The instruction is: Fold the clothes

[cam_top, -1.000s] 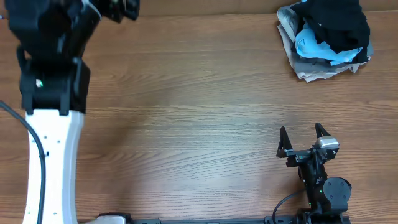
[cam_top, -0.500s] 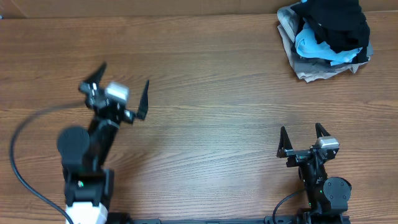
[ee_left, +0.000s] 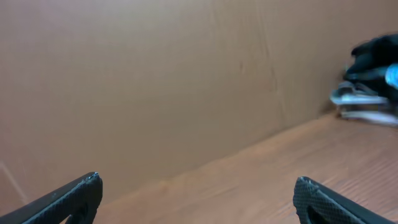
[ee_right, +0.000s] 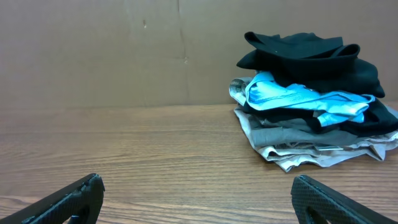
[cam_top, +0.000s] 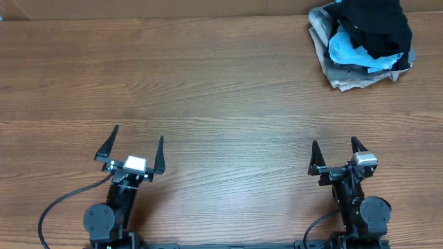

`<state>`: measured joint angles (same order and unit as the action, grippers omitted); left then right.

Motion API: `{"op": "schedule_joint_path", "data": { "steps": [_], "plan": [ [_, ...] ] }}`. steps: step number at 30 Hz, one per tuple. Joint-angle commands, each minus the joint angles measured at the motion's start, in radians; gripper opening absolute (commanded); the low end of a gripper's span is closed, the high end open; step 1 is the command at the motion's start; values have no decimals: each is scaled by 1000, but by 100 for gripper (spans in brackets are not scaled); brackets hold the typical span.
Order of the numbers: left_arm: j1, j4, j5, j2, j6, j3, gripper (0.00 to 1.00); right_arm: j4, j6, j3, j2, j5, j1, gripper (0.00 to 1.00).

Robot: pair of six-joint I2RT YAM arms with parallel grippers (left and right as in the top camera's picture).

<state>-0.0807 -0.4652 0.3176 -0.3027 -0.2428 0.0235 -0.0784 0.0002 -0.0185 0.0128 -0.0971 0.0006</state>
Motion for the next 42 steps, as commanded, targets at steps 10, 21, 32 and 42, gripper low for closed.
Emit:
{"op": "schedule_joint_path", "data": {
  "steps": [10,21,32,42],
  "plan": [
    [-46,355,-11,195,23,-19,100,5,4,11,-10,6,-3,100],
    [-51,516,-14,299,32,-19,100,5,4,11,-10,6,-3,100],
    [-50,514,-14,298,101,-19,100,5,4,11,-10,6,-3,100],
    [-50,514,-13,298,101,-19,100,5,4,11,-10,6,-3,100]
  ]
}}
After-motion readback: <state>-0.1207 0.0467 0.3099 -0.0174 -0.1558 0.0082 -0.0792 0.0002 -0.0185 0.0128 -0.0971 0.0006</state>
